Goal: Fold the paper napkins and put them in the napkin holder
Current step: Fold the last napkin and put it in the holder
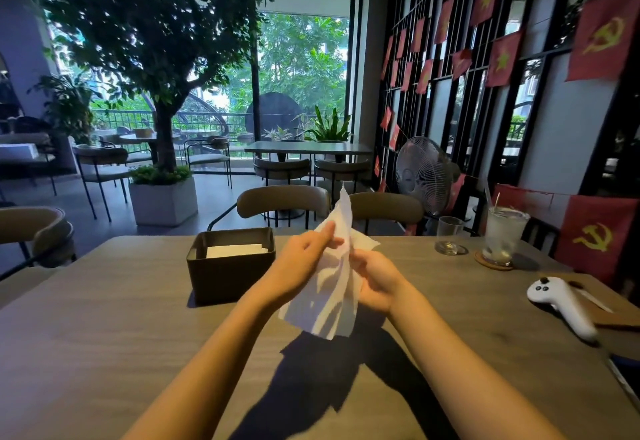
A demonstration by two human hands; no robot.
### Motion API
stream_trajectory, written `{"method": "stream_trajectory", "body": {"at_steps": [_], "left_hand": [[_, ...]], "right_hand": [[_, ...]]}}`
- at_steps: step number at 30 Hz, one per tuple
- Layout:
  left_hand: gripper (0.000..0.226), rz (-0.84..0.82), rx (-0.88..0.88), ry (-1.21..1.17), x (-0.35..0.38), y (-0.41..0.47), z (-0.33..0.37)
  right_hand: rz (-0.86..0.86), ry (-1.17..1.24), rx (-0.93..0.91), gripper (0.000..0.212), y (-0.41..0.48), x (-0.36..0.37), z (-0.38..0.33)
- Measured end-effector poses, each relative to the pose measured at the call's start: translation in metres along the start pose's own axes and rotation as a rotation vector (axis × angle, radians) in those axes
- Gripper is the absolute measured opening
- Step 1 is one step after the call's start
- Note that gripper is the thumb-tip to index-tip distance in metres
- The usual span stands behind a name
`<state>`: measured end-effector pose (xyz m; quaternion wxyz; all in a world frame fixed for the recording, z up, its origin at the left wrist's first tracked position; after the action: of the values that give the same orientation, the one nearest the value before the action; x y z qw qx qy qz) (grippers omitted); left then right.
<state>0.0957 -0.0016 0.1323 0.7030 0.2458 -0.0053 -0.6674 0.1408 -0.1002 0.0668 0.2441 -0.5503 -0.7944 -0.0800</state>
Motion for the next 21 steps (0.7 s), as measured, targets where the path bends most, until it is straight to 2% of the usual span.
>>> {"method": "stream_trajectory", "body": {"at_steps": [2,4,7,9,14,18,19,21], "left_hand": [[0.040,0.197,0.016,-0.069,-0.022,0.001,-0.003],[0.028,0.309,-0.076,-0.040,-0.038,0.001,-0.018],[0.032,0.131,-0.435,-0.089,-0.034,-0.005,-0.054],[0.033,0.050,-0.546,-0.133,-0.030,-0.012,-0.065],[0.017,0.083,-0.442,-0.176,-0.033,-0.014,-0.060],[0.014,0.187,-0.370,-0.108,-0.045,-0.013,-0.061],[0.014,0.216,-0.355,-0.093,-0.047,-0.012,-0.061],[0.013,0.259,-0.318,-0.089,-0.051,-0.010,-0.059]], "right_hand": [[-0.051,0.075,0.063,0.034,0.003,-0.005,0.007],[-0.122,0.124,0.101,0.037,0.005,-0.007,0.013],[-0.222,0.209,0.161,0.041,0.004,-0.006,0.020],[-0.219,0.184,0.165,0.046,0.005,-0.008,0.024],[-0.197,0.101,0.113,0.056,0.005,-0.008,0.022],[-0.135,0.038,0.138,0.090,-0.001,-0.008,0.021],[-0.106,-0.035,0.136,0.089,-0.003,-0.008,0.020],[-0.020,-0.259,0.094,0.065,-0.008,-0.011,0.016]]}}
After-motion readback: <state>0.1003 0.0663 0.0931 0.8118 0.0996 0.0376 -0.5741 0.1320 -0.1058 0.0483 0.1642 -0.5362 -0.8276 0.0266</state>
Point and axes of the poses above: each hand's wrist, its own y-axis towards the middle knuckle, its own x-axis out of the palm, z = x × y, the point moved 8 cm from there along y, towards the middle knuckle, and after that the axes turned 6 degrees about z, right-handed, at the moved point
